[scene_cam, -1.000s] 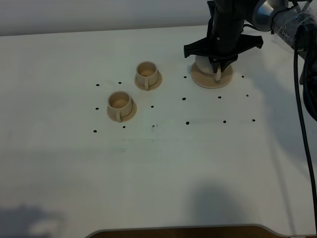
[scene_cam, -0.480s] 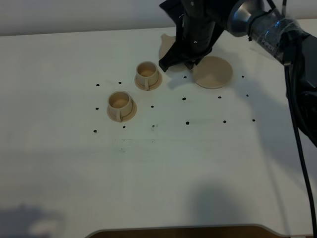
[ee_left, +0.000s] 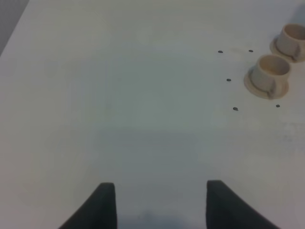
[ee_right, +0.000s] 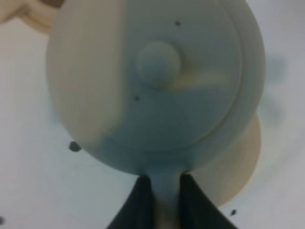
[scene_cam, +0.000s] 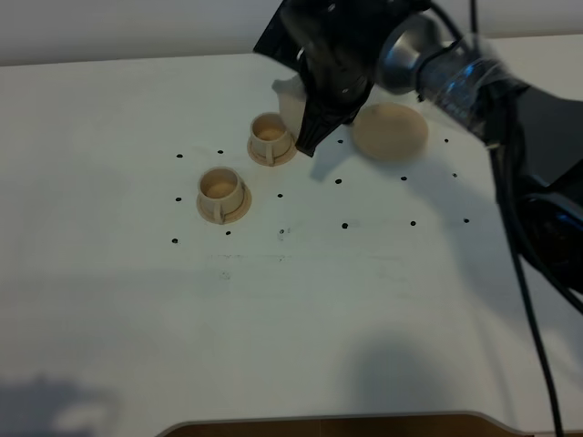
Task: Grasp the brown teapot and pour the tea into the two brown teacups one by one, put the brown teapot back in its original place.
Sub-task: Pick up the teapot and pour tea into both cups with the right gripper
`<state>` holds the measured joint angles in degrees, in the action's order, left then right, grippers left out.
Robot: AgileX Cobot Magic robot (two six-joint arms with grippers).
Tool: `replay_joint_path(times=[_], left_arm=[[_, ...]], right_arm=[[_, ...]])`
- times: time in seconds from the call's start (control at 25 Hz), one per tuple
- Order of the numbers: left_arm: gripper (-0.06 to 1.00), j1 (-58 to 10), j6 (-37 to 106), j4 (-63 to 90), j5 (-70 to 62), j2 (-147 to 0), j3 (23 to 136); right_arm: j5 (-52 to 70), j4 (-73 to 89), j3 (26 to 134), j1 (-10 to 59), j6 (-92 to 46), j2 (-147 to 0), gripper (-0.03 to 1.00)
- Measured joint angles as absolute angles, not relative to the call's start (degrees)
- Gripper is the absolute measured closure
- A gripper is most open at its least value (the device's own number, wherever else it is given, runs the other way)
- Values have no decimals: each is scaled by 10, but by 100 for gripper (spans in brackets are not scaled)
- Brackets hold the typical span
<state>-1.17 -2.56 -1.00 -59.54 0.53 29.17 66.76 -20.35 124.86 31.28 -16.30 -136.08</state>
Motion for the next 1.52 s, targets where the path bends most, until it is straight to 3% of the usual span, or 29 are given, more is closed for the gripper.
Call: replay_joint_path(times=[1.52], left_arm=[[48,-12,-26,-10,-595,5,292]], right_arm=[[691,-496,1249,390,-232,-1419,85]])
